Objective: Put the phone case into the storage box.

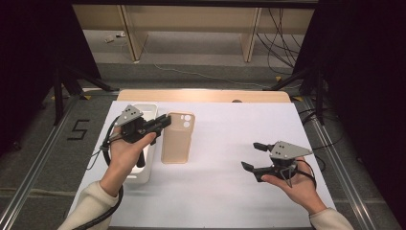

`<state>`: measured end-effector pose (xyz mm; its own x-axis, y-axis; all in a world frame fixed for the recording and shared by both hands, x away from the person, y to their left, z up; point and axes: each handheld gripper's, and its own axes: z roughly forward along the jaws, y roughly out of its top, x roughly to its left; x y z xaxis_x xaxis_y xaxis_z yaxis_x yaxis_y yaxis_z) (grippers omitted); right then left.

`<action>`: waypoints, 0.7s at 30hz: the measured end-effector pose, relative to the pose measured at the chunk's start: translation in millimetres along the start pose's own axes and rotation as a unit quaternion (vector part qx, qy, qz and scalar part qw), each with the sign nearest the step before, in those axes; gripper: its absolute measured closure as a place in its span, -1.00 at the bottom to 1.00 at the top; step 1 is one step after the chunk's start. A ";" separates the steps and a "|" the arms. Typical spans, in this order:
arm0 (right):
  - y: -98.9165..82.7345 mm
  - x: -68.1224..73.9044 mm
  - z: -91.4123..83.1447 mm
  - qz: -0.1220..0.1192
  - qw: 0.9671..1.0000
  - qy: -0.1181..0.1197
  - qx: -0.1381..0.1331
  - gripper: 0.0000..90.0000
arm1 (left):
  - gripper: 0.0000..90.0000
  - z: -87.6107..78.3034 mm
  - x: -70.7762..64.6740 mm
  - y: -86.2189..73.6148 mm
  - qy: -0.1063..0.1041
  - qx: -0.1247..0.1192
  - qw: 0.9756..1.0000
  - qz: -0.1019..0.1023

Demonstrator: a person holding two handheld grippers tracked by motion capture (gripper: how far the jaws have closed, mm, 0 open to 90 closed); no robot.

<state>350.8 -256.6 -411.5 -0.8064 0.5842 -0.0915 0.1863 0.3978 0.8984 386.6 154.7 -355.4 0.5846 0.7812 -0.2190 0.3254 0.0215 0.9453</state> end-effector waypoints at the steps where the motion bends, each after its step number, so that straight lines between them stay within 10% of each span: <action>1: -0.1 -0.2 -0.1 0.001 1.000 0.000 0.000 -0.48 | 0.80 -0.4 0.5 0.2 0.001 0.000 1.000 0.001; 21: -1.6 -2.4 -1.4 0.002 1.000 -0.007 -0.001 -0.48 | 0.81 -3.6 4.9 3.9 -0.008 -0.009 1.000 0.019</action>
<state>351.6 -259.7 -412.2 -0.7981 0.5952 -0.0939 0.1886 0.3948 0.8992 388.0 160.8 -352.0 0.6079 0.7717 -0.1868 0.2890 0.0041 0.9573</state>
